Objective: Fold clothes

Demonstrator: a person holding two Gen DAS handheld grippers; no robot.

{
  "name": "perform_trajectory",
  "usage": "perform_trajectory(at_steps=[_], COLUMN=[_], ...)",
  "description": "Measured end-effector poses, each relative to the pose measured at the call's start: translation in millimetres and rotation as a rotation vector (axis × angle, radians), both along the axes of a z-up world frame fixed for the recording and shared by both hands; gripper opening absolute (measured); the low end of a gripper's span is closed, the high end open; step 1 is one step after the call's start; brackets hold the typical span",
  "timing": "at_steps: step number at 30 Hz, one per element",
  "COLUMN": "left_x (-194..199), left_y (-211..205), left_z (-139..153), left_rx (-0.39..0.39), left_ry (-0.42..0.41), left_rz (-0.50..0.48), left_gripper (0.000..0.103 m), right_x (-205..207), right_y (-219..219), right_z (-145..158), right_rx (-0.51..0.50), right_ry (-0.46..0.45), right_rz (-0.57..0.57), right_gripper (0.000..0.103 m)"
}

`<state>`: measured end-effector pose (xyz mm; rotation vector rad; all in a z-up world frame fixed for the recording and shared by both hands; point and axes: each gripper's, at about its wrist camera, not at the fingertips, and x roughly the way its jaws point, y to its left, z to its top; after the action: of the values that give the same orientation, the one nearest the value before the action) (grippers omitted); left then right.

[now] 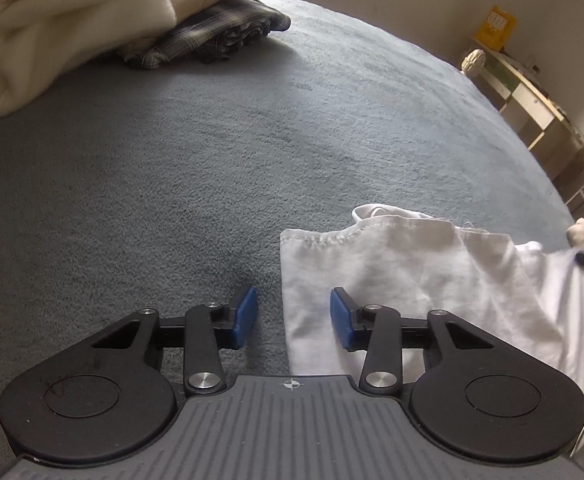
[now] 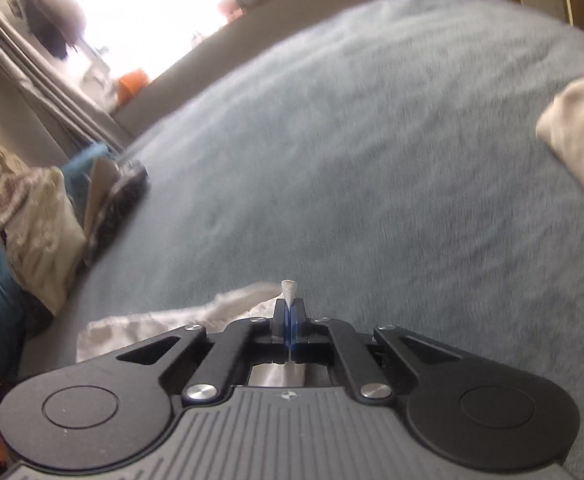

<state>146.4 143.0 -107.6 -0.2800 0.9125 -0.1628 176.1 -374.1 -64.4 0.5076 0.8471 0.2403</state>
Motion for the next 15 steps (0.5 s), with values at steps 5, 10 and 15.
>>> perform_trajectory(at_steps=[5, 10, 15], left_x=[-2, -3, -3], left_y=[-7, -7, -8], left_z=[-1, -3, -2], left_rx=[0.058, 0.055, 0.044], left_ry=[-0.03, -0.034, -0.034], left_rz=[-0.014, -0.006, 0.002], left_gripper=[0.031, 0.03, 0.037], right_x=[0, 3, 12], right_y=[-18, -30, -30], right_z=[-9, -23, -50], right_rx=[0.046, 0.076, 0.059], right_ry=[-0.014, -0.004, 0.094], right_rz=[-0.065, -0.104, -0.118], right_gripper=[0.0, 0.0, 0.003])
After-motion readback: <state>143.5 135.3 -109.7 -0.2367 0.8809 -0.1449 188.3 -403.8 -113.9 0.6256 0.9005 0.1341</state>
